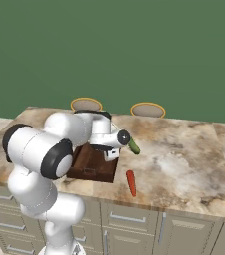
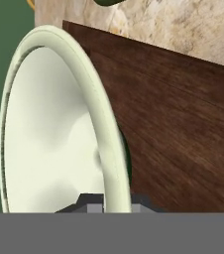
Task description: Place the two vegetables and bowl onto the tray for setting up a vegetable dip station.
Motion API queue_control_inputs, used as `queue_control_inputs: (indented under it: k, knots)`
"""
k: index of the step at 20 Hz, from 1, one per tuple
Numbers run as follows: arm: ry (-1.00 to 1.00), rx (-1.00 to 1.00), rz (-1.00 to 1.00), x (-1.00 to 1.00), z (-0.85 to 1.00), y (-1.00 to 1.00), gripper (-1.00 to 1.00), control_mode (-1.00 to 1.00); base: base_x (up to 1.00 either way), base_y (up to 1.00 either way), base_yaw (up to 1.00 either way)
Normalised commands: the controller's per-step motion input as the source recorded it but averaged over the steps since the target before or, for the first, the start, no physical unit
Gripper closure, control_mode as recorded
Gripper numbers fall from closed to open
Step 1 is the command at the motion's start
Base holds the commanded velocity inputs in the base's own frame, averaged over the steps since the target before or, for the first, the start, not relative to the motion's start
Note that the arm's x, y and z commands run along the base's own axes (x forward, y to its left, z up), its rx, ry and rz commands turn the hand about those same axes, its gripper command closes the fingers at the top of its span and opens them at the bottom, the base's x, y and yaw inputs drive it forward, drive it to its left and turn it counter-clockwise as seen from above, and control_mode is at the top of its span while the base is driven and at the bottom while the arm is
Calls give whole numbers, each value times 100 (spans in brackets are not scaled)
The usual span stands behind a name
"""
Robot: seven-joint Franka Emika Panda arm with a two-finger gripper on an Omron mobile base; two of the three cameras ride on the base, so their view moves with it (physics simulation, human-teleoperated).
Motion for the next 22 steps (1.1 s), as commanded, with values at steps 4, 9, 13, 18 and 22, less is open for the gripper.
queue_control_inputs:
  k: [4, 9, 13, 18, 22]
  knots:
    - [-3, 0, 0, 3, -10, -2, 100, -100, 0, 0, 0]
    - [-3, 0, 0, 9, -10, -3, 100, -100, 0, 0, 0]
    - [-3, 0, 0, 4, -3, -4, 100, -100, 0, 0, 0]
    - [-1, 0, 0, 0, 0, -3, 100, -100, 0, 0, 0]
    - [0, 0, 0, 0, 0, -1, 100, -100, 0, 0, 0]
